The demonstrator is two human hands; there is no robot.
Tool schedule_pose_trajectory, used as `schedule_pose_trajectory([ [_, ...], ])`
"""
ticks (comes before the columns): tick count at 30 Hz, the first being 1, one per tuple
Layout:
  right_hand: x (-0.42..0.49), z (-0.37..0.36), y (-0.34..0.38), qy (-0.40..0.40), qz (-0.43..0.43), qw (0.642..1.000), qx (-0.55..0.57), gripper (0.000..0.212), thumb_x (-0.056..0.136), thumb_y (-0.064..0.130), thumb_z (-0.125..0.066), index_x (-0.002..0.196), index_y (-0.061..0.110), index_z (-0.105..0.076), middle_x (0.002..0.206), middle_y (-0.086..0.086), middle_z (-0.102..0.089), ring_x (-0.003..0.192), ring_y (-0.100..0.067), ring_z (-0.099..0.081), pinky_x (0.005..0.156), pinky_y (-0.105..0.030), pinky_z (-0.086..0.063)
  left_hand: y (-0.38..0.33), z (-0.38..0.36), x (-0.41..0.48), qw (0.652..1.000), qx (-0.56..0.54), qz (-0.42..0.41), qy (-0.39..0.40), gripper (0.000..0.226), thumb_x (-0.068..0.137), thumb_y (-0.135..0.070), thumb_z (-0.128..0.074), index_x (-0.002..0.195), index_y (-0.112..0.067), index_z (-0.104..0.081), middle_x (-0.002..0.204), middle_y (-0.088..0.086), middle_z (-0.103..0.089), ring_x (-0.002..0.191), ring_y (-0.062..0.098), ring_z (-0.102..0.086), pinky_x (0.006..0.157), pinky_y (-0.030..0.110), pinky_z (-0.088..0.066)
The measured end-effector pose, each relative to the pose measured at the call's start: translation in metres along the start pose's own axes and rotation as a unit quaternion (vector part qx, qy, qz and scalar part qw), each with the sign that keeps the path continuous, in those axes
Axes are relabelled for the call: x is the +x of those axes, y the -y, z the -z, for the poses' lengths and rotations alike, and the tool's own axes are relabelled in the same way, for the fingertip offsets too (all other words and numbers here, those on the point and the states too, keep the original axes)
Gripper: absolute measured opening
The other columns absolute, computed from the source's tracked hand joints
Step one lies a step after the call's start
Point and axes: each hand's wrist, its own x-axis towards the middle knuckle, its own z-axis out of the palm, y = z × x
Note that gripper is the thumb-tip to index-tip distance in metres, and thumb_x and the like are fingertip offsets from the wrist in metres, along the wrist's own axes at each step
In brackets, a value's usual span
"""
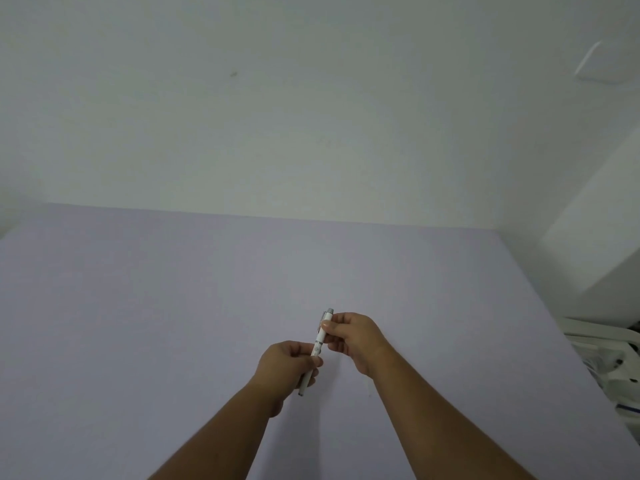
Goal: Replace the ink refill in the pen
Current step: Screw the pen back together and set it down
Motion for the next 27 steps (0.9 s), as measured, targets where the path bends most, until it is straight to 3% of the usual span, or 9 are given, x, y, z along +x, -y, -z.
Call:
schedule_pose_trajectory([
  [12, -0.001, 0.003, -0.008, -0.032, 0.005, 0.999, -0.003, 0.007, 0.084, 0.016, -0.066, 0.079, 0.013, -0.069, 0.078, -0.005, -0.071, 0.066, -0.012, -0.066, 0.066, -0.025, -0.056, 0.003, -0.008, 0.005, 1.0, 0.009, 0.018, -0.005, 0.013, 0.082, -0.004, -0.068, 0.095, -0.004, -0.069, 0.079, 0.013, -0.068, 0.072, 0.024, -0.064, 0.073, 0.033, -0.059],
  [15, 0.006, 0.008, -0.014, -0.112, 0.002, 0.993, -0.04, 0.01, 0.086, 0.021, -0.06, 0.082, 0.015, -0.066, 0.086, -0.008, -0.07, 0.067, -0.014, -0.063, 0.067, -0.026, -0.057, 0.009, -0.012, 0.013, 0.999, 0.019, 0.028, -0.021, 0.011, 0.086, -0.007, -0.064, 0.096, -0.009, -0.067, 0.083, 0.01, -0.065, 0.077, 0.025, -0.062, 0.083, 0.041, -0.059],
  [17, 0.012, 0.015, -0.02, -0.187, 0.001, 0.969, -0.164, 0.016, 0.089, 0.021, -0.052, 0.088, 0.012, -0.066, 0.09, -0.01, -0.069, 0.069, -0.015, -0.06, 0.064, -0.027, -0.053, 0.015, -0.014, 0.019, 0.998, 0.033, 0.031, -0.035, 0.009, 0.087, -0.011, -0.064, 0.095, -0.014, -0.067, 0.088, 0.007, -0.065, 0.084, 0.026, -0.062, 0.086, 0.043, -0.057],
  [19, 0.014, 0.023, -0.031, -0.223, -0.014, 0.925, -0.309, 0.021, 0.091, 0.018, -0.047, 0.098, 0.008, -0.064, 0.1, -0.011, -0.069, 0.082, -0.021, -0.06, 0.067, -0.028, -0.048, 0.021, -0.016, 0.026, 0.996, 0.063, 0.028, -0.056, 0.012, 0.085, -0.015, -0.066, 0.097, -0.017, -0.069, 0.092, 0.003, -0.067, 0.091, 0.023, -0.062, 0.078, 0.036, -0.055],
  [21, 0.013, 0.029, -0.043, -0.228, -0.044, 0.891, -0.39, 0.022, 0.09, 0.017, -0.048, 0.101, 0.005, -0.062, 0.104, -0.012, -0.068, 0.092, -0.026, -0.063, 0.07, -0.027, -0.046, 0.026, -0.02, 0.03, 0.993, 0.09, 0.025, -0.075, 0.018, 0.084, -0.018, -0.067, 0.101, -0.017, -0.069, 0.087, -0.003, -0.067, 0.085, 0.017, -0.062, 0.062, 0.023, -0.048],
  [24, 0.014, 0.031, -0.058, -0.221, -0.094, 0.879, -0.412, 0.026, 0.085, 0.02, -0.052, 0.104, 0.004, -0.059, 0.106, -0.014, -0.066, 0.094, -0.029, -0.064, 0.075, -0.033, -0.054, 0.029, -0.025, 0.04, 0.986, 0.125, 0.034, -0.106, 0.023, 0.08, -0.02, -0.068, 0.104, -0.02, -0.066, 0.084, -0.007, -0.065, 0.072, 0.007, -0.058, 0.049, 0.016, -0.039],
  [27, 0.01, 0.026, -0.067, -0.214, -0.101, 0.88, -0.411, 0.026, 0.084, 0.018, -0.051, 0.106, 0.004, -0.057, 0.109, -0.014, -0.065, 0.097, -0.03, -0.064, 0.079, -0.037, -0.056, 0.029, -0.025, 0.042, 0.981, 0.146, 0.035, -0.127, 0.024, 0.079, -0.021, -0.069, 0.103, -0.019, -0.065, 0.08, -0.01, -0.062, 0.071, 0.007, -0.058, 0.049, 0.015, -0.038],
])
